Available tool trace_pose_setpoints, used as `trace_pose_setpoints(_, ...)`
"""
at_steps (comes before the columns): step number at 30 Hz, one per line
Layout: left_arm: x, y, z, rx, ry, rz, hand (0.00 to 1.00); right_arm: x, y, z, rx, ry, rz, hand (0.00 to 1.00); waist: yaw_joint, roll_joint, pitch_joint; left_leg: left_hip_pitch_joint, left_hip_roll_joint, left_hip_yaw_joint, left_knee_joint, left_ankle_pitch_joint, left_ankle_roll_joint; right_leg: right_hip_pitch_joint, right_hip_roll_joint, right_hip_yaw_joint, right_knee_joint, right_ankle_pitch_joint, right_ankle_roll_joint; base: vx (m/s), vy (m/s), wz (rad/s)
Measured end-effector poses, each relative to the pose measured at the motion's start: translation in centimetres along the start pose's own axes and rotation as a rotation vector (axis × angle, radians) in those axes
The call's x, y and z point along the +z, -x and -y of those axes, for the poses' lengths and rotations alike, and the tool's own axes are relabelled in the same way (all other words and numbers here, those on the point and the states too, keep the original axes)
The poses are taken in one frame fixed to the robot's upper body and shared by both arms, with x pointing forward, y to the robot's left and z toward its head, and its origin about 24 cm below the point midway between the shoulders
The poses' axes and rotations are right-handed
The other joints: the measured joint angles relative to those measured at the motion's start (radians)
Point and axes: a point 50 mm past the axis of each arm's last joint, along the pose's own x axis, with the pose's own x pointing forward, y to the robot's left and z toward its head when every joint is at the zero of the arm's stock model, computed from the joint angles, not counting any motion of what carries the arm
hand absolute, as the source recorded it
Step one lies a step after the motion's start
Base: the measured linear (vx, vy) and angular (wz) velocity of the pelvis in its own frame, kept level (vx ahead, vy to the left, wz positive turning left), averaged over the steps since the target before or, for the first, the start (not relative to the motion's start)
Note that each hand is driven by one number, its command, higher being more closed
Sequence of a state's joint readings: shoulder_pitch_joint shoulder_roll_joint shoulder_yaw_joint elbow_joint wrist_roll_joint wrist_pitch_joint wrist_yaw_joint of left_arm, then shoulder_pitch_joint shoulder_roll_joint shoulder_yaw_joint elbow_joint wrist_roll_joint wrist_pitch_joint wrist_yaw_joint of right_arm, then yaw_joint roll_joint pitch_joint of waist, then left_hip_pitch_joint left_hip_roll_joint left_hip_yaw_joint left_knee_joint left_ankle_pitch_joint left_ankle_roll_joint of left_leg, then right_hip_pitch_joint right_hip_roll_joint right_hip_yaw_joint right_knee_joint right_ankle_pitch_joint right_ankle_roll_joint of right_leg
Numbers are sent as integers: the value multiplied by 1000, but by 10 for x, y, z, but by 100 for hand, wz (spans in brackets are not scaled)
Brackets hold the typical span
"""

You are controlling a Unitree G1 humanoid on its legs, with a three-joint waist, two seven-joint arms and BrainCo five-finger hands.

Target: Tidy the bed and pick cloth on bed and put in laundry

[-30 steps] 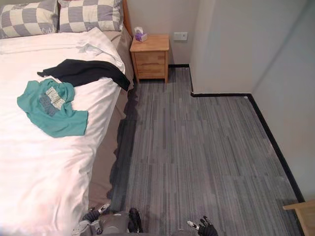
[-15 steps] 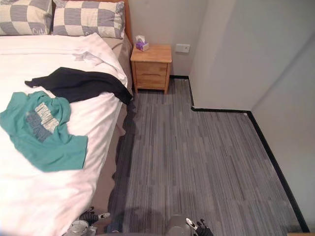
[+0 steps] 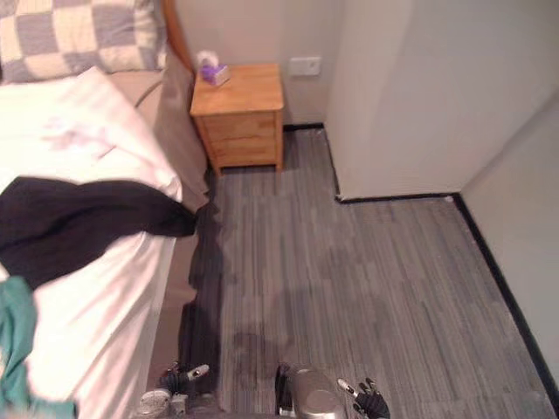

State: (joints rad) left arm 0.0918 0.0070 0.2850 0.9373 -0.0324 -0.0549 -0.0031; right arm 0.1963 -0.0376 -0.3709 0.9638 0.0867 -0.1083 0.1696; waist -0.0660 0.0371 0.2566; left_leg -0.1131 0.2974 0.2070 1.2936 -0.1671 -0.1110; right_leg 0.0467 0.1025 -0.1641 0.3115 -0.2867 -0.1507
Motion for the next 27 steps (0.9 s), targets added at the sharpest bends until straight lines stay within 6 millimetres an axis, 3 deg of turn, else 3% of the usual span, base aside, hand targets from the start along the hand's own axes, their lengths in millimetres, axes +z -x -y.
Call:
trace_pose_setpoints(1,2,1,-1,2,29,21,0,-2,1,1,-1,10,-7,0,13,-1,0,-43,-1,5,-15,-16,18,32,-1,17,-23,-3,3,422,25,-78)
trace_pose_setpoints(3,8,3,-7,18,85,90,0,0,0,0,6,34,-12,0,53,-15,-8,-164,-23,75,-222,-90,63,120,-32,55,-91,-11,22,378,64,-86)
trace_pose_setpoints(4,9,3,-8,17,98,100,0,0,0,-1,11,34,-13,0,58,-21,-7,-176,-35,100,-308,-102,70,135,-48,57,-97,-11,42,109,109,-63)
trace_pose_setpoints(5,10,3,-7,10,118,110,0,0,-1,-3,19,37,-15,0,59,-31,-3,-181,-68,167,-499,-96,79,171,-83,51,-116,-14,89,-43,129,-30)
trace_pose_setpoints(6,9,4,-6,5,124,115,0,-1,-1,-5,25,37,-15,0,59,-36,-4,-177,-99,223,-670,-70,91,191,-113,35,-123,-23,122,169,206,-15)
trace_pose_setpoints(7,9,4,-4,1,128,115,0,-2,0,-4,23,33,-13,0,59,-36,-4,-168,-134,289,-876,14,119,218,-141,8,-124,-45,160,215,177,0)
trace_pose_setpoints(8,8,4,-4,4,139,111,0,-3,1,-2,19,31,-11,0,58,-34,-5,-165,-143,312,-961,65,133,237,-147,2,-126,-54,178,328,224,-2)
trace_pose_setpoints(9,7,4,-3,7,171,109,0,-5,2,-4,21,28,-15,0,72,-44,-4,-151,-158,334,-973,127,224,269,-166,-2,-132,-67,200,453,244,8)
trace_pose_setpoints(10,11,2,-5,11,171,108,0,-7,1,-19,58,39,-9,0,79,-79,-29,-134,-199,347,-968,79,228,284,-213,-19,-144,-31,245,615,286,2)
trace_pose_setpoints(12,11,2,-6,11,188,110,0,-7,1,-19,61,56,-3,0,91,-84,-35,-133,-192,347,-919,23,241,295,-215,-7,-151,46,246,552,234,1)
trace_pose_setpoints(13,12,2,-8,0,184,108,0,-11,2,-19,50,30,-9,0,105,-99,-46,-116,-203,360,-883,0,264,302,-238,-2,-116,104,253,433,204,4)
trace_pose_setpoints(14,11,2,-8,-4,178,102,0,-12,3,-19,44,18,-14,0,109,-106,-53,-103,-217,361,-881,-9,269,295,-251,0,-80,125,255,468,208,10)
trace_pose_setpoints(15,8,2,-8,-10,165,82,0,-15,3,-17,33,2,-24,0,109,-111,-65,-72,-238,351,-888,-39,261,269,-267,-6,11,155,294,365,152,21)
trace_pose_setpoints(16,4,2,-8,-21,140,52,0,-17,3,-14,17,-15,-35,0,107,-105,-75,-35,-265,321,-913,-83,253,227,-286,-15,146,195,305,380,187,52)
trace_pose_setpoints(17,2,0,-9,-44,89,22,0,-17,3,-12,4,-34,-37,0,85,-106,-75,27,-307,275,-956,-121,239,142,-329,-21,390,282,280,376,205,85)
trace_pose_setpoints(18,0,-1,-10,-65,34,-9,0,-18,3,-12,4,-36,-44,0,69,-107,-75,90,-343,246,-1003,-124,237,45,-369,-22,604,232,267,332,180,87)
trace_pose_setpoints(19,-2,-1,-8,-80,3,-26,0,-17,3,-11,3,-41,-38,0,55,-104,-75,124,-349,232,-1027,-124,236,0,-371,-22,669,201,262,195,134,81)
trace_pose_setpoints(20,-6,-1,-5,-100,-34,-64,0,-13,2,-9,2,-41,-22,0,45,-81,-73,188,-351,204,-1072,-119,231,-74,-356,-30,725,141,249,9,76,72)
trace_pose_setpoints(21,-7,-2,-2,-118,-67,-80,0,-11,2,-7,-5,-51,-8,0,35,-71,-67,250,-346,174,-1111,-113,223,-131,-335,-39,709,88,249,-121,48,75)
trace_pose_setpoints(24,-10,-2,3,-144,-146,-109,0,-14,3,-6,-15,-111,-7,0,14,-63,-67,329,-315,88,-1145,-107,210,-242,-280,-48,519,29,235,-187,-29,102)
trace_pose_setpoints(26,-9,-3,4,-151,-146,-109,0,-13,3,-6,-18,-140,0,0,0,-61,-67,368,-303,42,-1174,-113,185,-285,-279,-51,382,33,230,-143,-87,109)
trace_pose_setpoints(27,-11,-2,5,-151,-144,-112,0,-14,3,-6,-23,-156,0,0,0,-61,-66,394,-296,27,-1191,-126,158,-297,-279,-60,262,71,213,-121,-125,93)
